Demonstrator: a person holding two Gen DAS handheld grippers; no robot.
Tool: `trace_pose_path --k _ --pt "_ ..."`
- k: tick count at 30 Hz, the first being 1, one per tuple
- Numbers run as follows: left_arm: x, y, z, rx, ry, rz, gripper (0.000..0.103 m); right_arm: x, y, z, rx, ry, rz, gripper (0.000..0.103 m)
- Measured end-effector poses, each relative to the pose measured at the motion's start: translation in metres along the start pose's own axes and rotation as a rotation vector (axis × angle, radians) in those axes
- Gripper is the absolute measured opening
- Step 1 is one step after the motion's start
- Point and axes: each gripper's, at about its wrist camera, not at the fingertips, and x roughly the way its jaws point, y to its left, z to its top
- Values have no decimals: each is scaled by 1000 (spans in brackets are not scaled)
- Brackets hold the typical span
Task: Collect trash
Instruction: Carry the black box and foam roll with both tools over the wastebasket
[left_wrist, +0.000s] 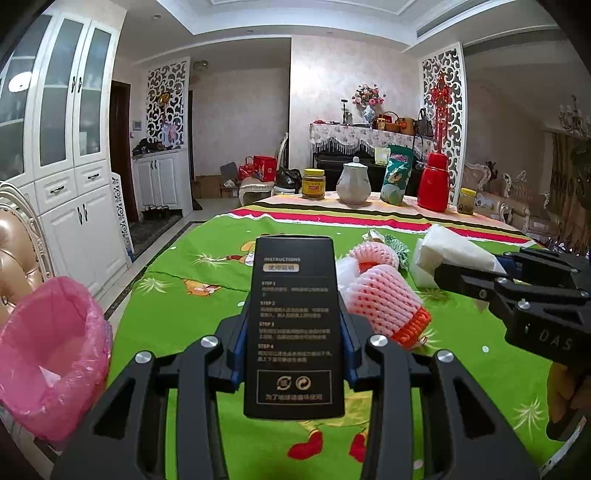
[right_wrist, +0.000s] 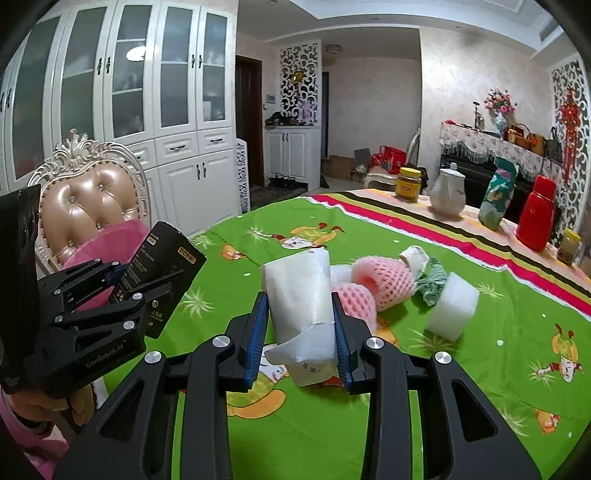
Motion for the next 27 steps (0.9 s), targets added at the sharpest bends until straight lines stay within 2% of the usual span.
trace_pose_path --k 13,27 --pt "-29 51 -12 -28 6 32 38 14 37 -6 -33 34 57 33" --pt "-65 136 -20 -97 -17 146 38 45 97 18 -70 48 159 33"
